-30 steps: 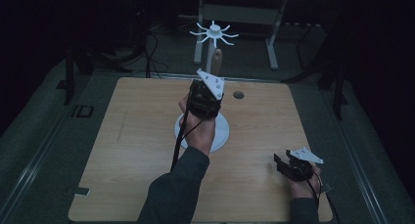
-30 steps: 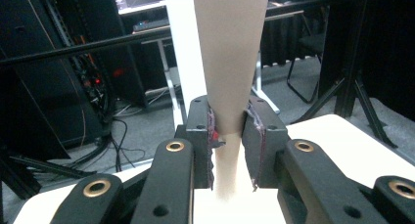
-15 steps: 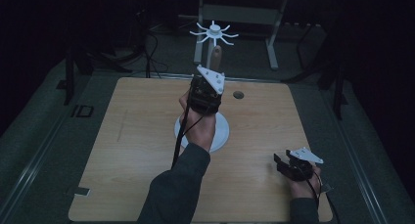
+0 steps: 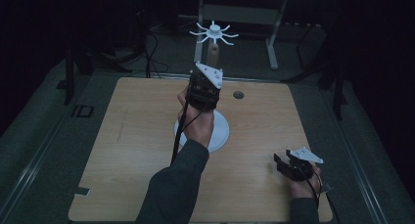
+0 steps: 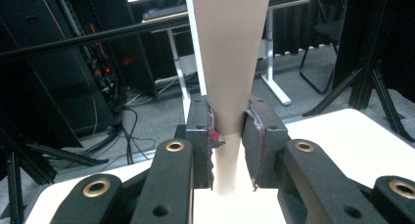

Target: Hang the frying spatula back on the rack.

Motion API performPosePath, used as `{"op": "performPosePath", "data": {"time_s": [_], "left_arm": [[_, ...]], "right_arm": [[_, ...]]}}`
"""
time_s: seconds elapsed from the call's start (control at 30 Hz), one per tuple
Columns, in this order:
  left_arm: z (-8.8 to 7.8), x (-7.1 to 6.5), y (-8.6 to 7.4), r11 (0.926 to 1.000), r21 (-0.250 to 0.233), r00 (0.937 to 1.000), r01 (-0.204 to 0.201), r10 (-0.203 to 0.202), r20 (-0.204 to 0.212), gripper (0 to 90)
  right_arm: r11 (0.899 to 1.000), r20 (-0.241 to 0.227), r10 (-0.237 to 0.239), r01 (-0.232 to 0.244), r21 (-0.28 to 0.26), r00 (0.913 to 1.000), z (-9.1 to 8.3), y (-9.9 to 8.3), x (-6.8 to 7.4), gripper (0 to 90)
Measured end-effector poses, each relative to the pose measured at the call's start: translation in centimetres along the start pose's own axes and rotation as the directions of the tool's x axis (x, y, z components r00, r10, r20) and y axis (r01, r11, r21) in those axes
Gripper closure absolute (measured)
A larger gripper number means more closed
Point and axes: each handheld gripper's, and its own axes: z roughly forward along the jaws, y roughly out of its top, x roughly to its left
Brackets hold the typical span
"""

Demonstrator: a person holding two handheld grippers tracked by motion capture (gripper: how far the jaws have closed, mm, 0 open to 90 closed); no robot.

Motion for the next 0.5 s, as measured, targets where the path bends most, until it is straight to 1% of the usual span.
{"op": "performPosePath", "data": {"time_s": [0.2, 0.27, 0.4, 0.5], "left_arm": [[0.3, 0.0, 0.2, 0.9999, 0.010, 0.9999, -0.009, 0.009, -0.006, 74.4], [0.6, 0.1, 0.3, 1.0000, 0.007, 1.0000, 0.000, 0.000, -0.004, 74.3], [0.9, 0.3, 0.4, 0.9999, 0.012, 1.0000, 0.002, -0.002, -0.005, 74.2], [1.2, 0.3, 0.2, 0.9995, 0.032, 1.0000, -0.006, 0.006, -0.005, 74.1]], "right_arm": [[1.000, -0.001, 0.000, 0.000, 0.000, 1.0000, 0.0, 0.0, 0.0, 44.6], [1.000, -0.001, 0.001, -0.001, -0.001, 1.0000, 0.0, 0.0, -0.1, 44.6], [1.000, 0.001, 0.003, -0.003, -0.001, 1.0000, 0.0, -0.1, -0.1, 44.6], [1.000, 0.003, 0.005, -0.005, -0.003, 1.0000, -0.1, -0.1, -0.1, 44.5]]}}
